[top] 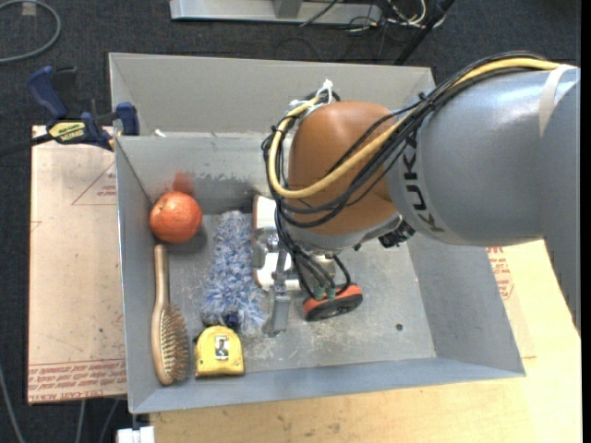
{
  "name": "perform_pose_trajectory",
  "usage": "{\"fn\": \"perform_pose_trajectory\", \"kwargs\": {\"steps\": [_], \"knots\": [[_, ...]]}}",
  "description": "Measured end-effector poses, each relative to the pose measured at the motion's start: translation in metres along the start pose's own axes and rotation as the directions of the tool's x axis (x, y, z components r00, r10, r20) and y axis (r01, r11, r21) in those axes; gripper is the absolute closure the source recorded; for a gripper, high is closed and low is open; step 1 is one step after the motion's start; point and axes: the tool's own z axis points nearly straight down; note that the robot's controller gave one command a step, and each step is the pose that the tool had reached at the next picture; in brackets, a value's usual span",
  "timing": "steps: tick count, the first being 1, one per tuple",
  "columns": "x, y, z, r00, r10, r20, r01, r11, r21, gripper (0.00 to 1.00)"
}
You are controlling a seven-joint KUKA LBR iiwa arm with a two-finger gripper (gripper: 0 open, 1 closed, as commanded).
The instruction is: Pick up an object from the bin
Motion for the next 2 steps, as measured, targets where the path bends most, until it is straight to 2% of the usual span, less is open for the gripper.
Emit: {"fn": "perform_pose_trajectory", "kwargs": {"steps": [1,2], "knots": [[-0.002,-0.001,-0.005,1.000,0.003,0.008,-0.003,1.000,-0.001,0.00],[-0.011,0.001,0.029,0.999,-0.041,0.015,0.041,0.999,-0.003,0.00]]}}
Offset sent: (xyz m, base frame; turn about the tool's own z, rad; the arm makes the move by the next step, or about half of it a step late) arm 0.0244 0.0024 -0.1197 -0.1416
